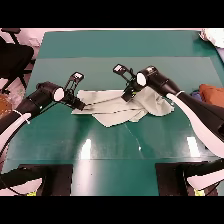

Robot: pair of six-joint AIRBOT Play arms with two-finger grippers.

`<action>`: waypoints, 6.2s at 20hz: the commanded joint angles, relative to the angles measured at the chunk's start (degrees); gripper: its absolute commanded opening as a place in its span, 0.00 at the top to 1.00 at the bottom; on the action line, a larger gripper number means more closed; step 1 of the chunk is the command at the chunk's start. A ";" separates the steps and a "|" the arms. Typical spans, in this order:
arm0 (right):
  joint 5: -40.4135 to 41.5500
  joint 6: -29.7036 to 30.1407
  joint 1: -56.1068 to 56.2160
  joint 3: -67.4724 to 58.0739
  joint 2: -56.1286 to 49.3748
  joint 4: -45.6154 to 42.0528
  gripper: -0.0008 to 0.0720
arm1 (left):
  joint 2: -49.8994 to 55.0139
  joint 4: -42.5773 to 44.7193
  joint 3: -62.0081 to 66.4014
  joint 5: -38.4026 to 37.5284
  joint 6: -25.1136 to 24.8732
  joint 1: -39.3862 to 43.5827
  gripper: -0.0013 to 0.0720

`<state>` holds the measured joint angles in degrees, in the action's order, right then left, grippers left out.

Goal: Fold the shirts.

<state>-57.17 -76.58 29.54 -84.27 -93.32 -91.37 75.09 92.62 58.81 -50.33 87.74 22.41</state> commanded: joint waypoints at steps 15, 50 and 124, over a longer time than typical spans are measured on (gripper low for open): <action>-2.78 0.76 -5.07 -0.04 2.34 7.89 0.75 | -0.04 -1.38 1.68 -2.97 -0.76 0.04 0.95; -6.40 0.24 2.69 -5.79 -5.09 -5.20 0.16 | -0.04 -1.36 1.68 -2.19 -0.81 0.04 0.95; -23.34 1.44 1.01 -27.23 -16.87 6.67 0.36 | -0.02 4.44 1.66 -2.84 -0.74 0.04 0.95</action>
<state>-81.49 -74.89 28.38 -111.50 -108.22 -82.08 75.09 97.12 60.45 -53.25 87.00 22.48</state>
